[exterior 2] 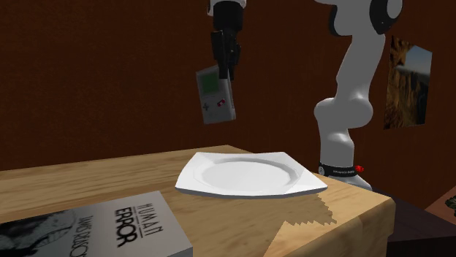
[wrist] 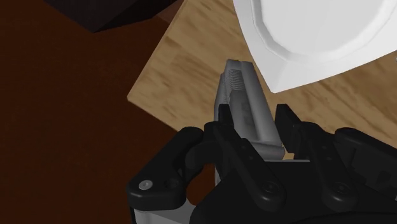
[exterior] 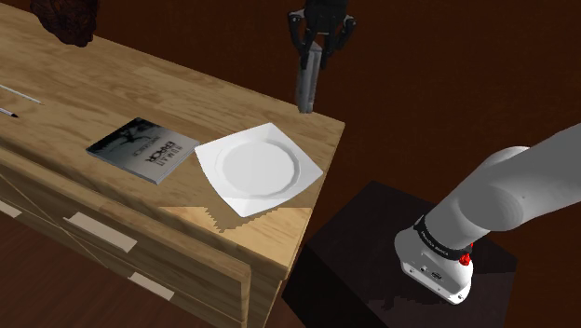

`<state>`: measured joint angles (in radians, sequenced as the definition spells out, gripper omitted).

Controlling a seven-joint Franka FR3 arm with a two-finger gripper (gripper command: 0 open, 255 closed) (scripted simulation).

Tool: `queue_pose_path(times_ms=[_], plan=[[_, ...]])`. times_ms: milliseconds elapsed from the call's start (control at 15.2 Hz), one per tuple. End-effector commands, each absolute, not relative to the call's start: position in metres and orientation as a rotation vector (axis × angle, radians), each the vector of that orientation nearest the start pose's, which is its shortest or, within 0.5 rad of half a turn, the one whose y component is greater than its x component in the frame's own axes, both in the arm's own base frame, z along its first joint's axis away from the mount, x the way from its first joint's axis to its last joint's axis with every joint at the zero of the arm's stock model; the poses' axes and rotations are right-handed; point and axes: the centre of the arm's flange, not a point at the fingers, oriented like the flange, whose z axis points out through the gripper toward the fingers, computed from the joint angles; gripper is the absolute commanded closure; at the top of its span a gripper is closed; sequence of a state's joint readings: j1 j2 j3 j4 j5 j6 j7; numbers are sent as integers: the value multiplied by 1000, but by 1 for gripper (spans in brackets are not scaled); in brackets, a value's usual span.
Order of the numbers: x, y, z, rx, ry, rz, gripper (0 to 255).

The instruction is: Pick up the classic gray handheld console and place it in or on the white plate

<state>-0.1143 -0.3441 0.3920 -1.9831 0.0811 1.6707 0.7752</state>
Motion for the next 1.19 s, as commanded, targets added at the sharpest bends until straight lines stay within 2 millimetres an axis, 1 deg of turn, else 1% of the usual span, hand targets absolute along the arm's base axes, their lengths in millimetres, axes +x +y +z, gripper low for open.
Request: queue_pose_path(times_ms=[0,726,792,1122], plan=[[427,182,602,-3070,828,-50,255],[394,320,630,-3070,828,-50,255],[389,341,635,-3070,828,-50,255],[389,341,608,-3070,828,-50,255]])
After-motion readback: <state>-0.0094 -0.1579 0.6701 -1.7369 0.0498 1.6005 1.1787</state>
